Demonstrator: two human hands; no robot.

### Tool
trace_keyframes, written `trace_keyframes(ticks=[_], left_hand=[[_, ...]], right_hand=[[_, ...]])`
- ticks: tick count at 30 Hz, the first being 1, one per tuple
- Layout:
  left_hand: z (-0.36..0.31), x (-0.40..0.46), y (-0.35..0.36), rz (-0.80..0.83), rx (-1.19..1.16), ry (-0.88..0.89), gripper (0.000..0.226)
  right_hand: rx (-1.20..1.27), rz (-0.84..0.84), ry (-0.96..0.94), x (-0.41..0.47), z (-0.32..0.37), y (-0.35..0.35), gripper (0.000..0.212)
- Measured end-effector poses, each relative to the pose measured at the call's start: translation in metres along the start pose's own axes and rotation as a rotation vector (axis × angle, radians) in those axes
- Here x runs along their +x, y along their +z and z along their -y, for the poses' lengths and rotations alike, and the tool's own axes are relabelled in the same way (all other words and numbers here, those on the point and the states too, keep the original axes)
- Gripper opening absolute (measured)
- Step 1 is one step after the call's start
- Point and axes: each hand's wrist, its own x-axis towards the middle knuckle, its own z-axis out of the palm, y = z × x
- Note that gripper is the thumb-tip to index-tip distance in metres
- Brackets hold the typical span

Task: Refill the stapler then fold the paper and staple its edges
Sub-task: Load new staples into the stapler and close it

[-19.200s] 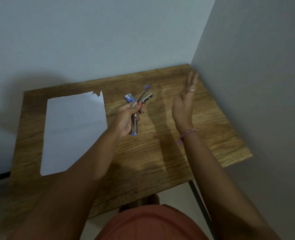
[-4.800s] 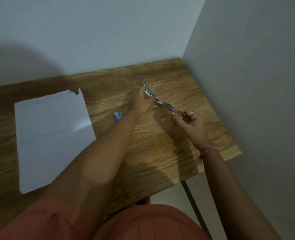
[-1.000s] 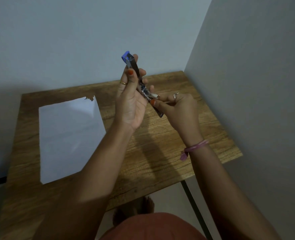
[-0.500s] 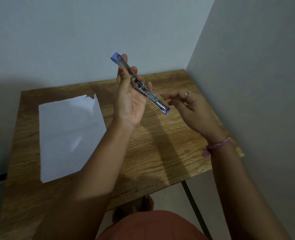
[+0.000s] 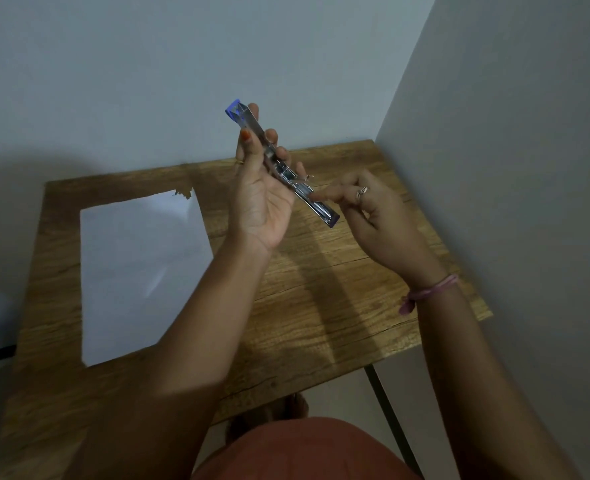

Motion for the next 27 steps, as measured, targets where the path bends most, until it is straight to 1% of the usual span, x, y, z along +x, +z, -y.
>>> trace_keyframes(ticks=[3,6,12,17,22,26,27], left_hand=[[-0.001,0.000,0.000,-0.002,0.004,-0.006,0.023],[-0.002,0.000,0.001,0.004,0.009,-0.022,0.024],[0.000,-0.001,0.002,-0.007,0.023,-0.051,0.023],[0.002,-0.002,0.000,-0.010,0.015,-0.063,0.023],[0.001,-0.001,-0.002,-0.008,0.042,-0.074,0.024],[0.003,-0.001,-0.003,-0.007,0.086,-0.098,0.025],[0.003,-0.001,-0.003,-0.008,0.090,-0.106,0.025]], right_hand=[[0.114,0.038,0.040,0.001,0.000,-0.001,0.030],[0.145,0.082,0.065,0.005,-0.003,-0.006,0.024],[0.084,0.100,-0.004,0.014,-0.007,-0.015,0.020],[0.059,0.155,-0.059,0.018,-0.008,-0.021,0.024],[0.047,0.196,-0.073,0.019,-0.007,-0.025,0.024],[-0.010,0.203,-0.084,0.022,-0.007,-0.023,0.015],[-0.017,0.201,-0.087,0.022,-0.008,-0.023,0.016]])
